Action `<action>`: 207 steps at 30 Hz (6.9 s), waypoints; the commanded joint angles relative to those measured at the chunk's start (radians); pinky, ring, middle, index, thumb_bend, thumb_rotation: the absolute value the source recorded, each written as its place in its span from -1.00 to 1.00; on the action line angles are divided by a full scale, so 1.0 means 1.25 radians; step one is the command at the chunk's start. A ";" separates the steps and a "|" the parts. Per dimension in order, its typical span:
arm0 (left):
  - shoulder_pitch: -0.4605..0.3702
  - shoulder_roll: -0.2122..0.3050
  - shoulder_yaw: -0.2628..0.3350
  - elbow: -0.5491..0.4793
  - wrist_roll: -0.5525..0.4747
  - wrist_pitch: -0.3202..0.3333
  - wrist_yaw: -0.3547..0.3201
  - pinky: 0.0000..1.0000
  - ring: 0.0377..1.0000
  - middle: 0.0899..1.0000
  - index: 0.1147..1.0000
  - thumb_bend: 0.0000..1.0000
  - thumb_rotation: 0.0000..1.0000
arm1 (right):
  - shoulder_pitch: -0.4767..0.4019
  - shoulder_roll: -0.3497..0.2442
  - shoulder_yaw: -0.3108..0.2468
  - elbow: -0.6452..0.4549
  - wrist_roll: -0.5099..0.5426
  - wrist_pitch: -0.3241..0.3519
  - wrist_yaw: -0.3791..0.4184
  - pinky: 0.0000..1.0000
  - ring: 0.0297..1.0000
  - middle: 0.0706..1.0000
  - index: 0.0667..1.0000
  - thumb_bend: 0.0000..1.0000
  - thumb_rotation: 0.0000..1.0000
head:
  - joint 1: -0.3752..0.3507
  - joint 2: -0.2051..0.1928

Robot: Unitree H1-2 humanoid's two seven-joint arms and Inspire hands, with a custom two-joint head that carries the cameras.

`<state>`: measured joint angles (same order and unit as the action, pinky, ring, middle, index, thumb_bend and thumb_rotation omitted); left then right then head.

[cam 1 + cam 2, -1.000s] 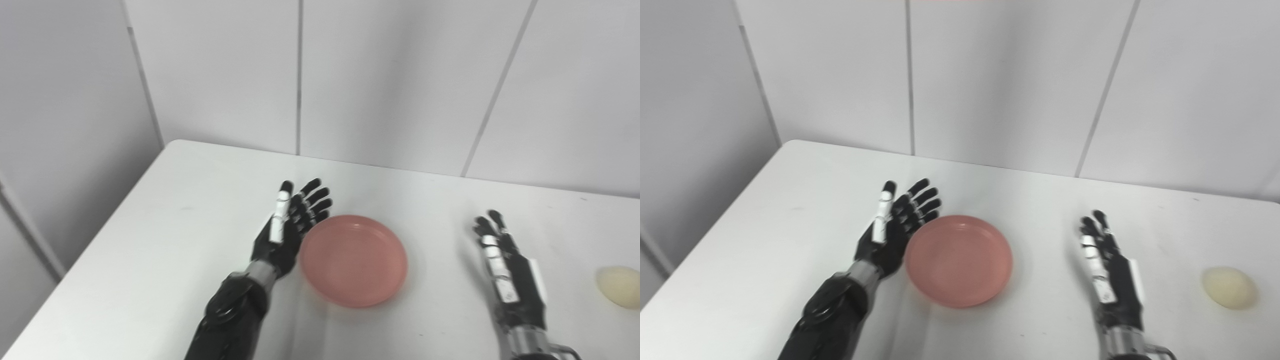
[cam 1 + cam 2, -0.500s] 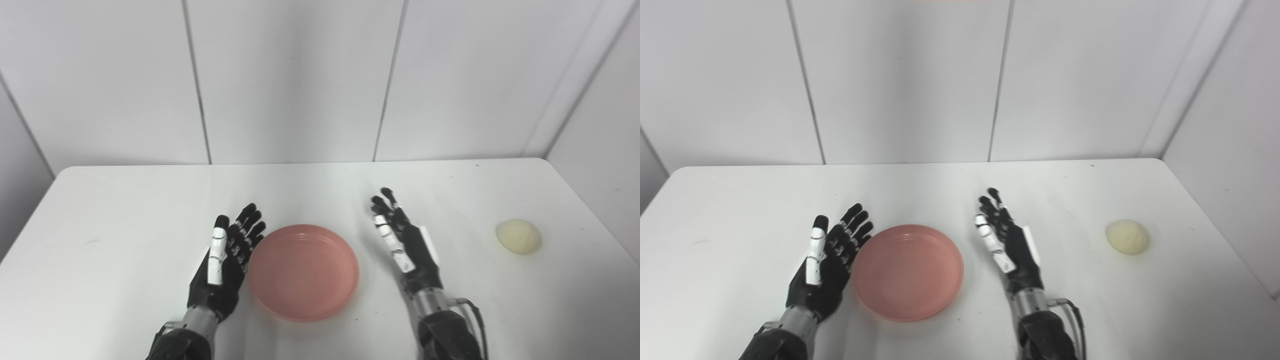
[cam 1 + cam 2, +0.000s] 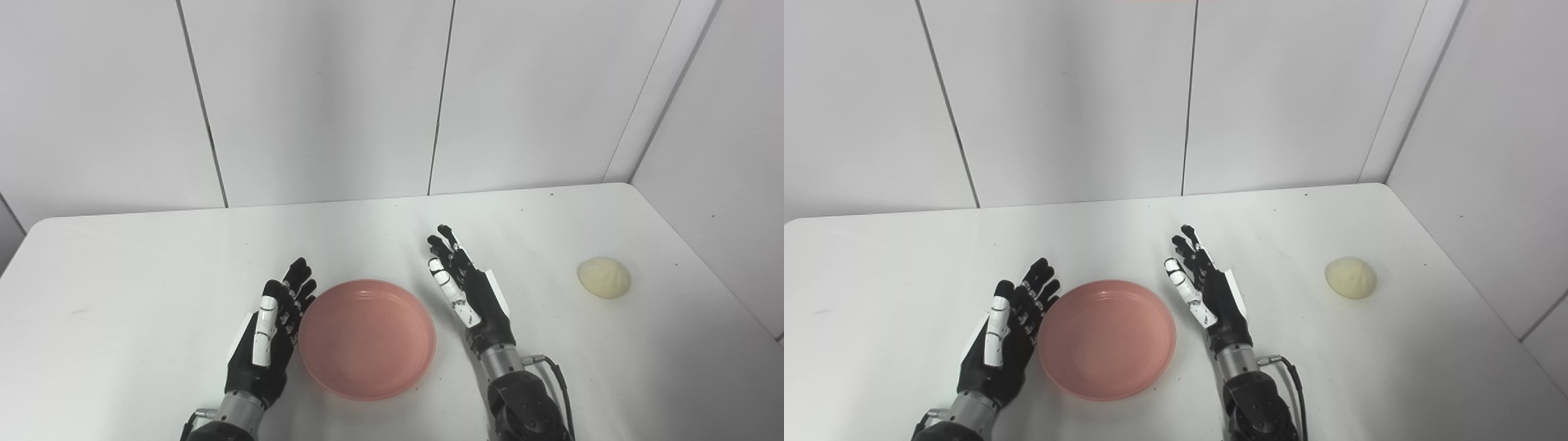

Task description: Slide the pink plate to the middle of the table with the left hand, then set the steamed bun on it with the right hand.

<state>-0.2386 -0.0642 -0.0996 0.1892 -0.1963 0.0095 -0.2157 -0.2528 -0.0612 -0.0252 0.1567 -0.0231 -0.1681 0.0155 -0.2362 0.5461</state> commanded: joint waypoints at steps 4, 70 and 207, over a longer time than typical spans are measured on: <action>-0.001 0.004 -0.002 0.032 0.021 -0.014 -0.001 1.00 1.00 1.00 0.89 0.33 1.00 | -0.035 -0.035 -0.014 -0.022 -0.044 -0.050 -0.027 0.85 0.77 0.76 0.85 0.34 0.59 | -0.001 -0.002; -0.032 0.072 0.038 0.090 -0.018 -0.041 -0.083 0.88 0.87 0.89 0.70 0.41 0.91 | -0.178 -0.214 -0.262 -0.107 -0.895 0.510 0.188 0.31 0.60 0.68 0.63 0.61 -0.35 | -0.215 -0.022; -0.044 -0.063 -0.033 0.136 0.112 -0.096 0.018 1.00 0.97 0.99 0.81 0.27 1.00 | -0.021 -0.165 0.219 -0.141 -0.535 -0.034 0.033 0.72 0.62 0.60 0.59 0.26 -0.39 | 0.253 0.036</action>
<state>-0.3255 -0.1424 -0.1427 0.3337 -0.0399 -0.0940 -0.1858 -0.2547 -0.2576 0.2501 0.0146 -0.6857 -0.2377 0.0462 0.0782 0.5921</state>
